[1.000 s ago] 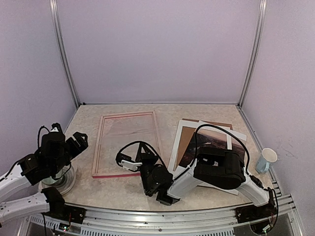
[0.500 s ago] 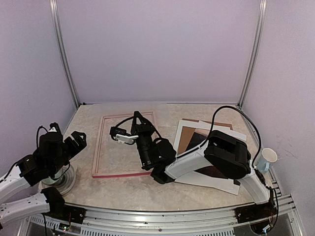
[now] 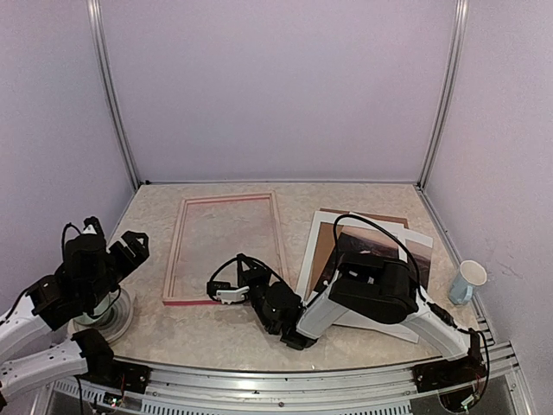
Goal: Put the photo into the frame
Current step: Adjust the glass panel.
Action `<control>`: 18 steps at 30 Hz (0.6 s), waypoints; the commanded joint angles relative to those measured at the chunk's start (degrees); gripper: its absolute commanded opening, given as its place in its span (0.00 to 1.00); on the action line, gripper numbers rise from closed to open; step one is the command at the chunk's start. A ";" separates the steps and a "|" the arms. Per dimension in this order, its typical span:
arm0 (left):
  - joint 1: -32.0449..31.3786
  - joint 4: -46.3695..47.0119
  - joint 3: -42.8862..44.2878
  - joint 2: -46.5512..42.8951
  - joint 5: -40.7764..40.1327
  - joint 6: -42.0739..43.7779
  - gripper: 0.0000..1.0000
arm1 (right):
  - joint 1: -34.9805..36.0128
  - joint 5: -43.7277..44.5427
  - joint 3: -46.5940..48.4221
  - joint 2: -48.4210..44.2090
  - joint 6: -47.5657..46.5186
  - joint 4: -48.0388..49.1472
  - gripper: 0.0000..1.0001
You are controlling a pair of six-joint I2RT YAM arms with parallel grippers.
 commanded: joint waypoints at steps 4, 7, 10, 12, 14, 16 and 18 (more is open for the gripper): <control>0.52 -1.55 -1.20 -1.08 -0.23 -0.82 0.99 | 0.40 0.85 3.11 2.32 4.41 -3.61 0.00; 0.60 -1.46 -1.49 -1.61 -0.32 -0.84 0.99 | 1.12 1.35 3.42 2.32 3.54 -3.05 0.00; 0.61 -1.08 -1.70 -1.48 -0.17 -0.93 0.99 | 1.75 2.79 4.06 2.26 1.46 -1.37 0.00; 0.61 -0.97 -1.84 -1.19 0.10 -1.01 0.99 | 2.06 4.28 3.78 1.55 -0.09 0.42 0.00; 0.61 -0.99 -2.00 -1.00 0.20 -1.17 0.99 | 2.51 5.22 2.85 0.04 -2.50 3.14 0.00; 0.61 -0.77 -2.37 -1.06 0.21 -1.24 0.99 | 2.76 5.32 2.27 -1.35 -5.83 6.63 0.00; 0.61 -0.23 -2.74 -1.26 0.41 -1.21 0.99 | 2.42 4.32 2.01 -2.80 -8.66 8.20 0.00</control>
